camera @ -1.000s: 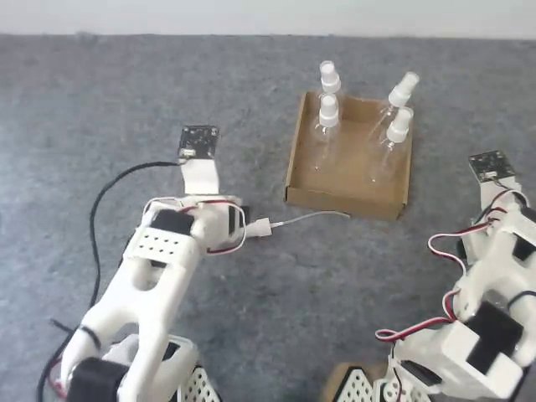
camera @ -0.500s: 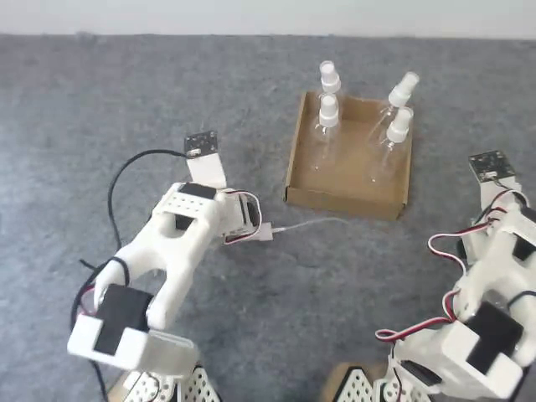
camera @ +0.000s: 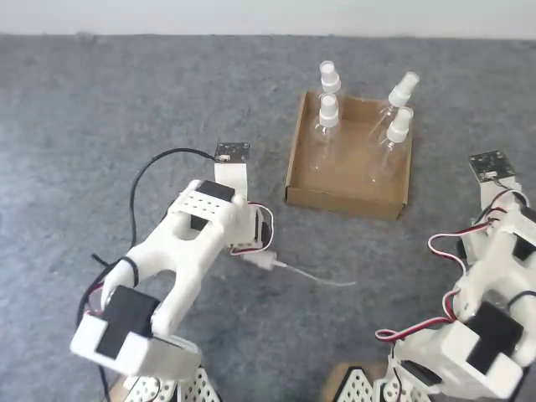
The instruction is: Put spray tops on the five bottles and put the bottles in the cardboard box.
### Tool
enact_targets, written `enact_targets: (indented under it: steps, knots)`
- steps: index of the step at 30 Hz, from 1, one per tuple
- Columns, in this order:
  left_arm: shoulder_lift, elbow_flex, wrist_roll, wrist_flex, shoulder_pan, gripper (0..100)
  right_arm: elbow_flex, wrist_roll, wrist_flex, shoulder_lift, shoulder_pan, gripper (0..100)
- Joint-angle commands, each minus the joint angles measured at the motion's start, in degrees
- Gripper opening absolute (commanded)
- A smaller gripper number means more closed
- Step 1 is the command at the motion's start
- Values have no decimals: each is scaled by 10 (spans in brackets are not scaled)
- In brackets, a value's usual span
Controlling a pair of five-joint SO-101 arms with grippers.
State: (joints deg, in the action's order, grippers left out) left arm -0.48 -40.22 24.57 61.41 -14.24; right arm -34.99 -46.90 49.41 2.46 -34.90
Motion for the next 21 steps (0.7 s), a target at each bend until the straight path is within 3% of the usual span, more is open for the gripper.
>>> enact_targets:
  steps: [1, 10, 21]
  knots:
    - [-57, 21, -25, 43, -2, 217, 3, 4, -4, 7, -6, 10]
    - [-144, -13, -44, 101, -2, 214, 3, 4, -4, 7, -7, 10]
    - [-92, -16, -47, 99, -27, 214, 2, 5, -4, 7, -4, 10]
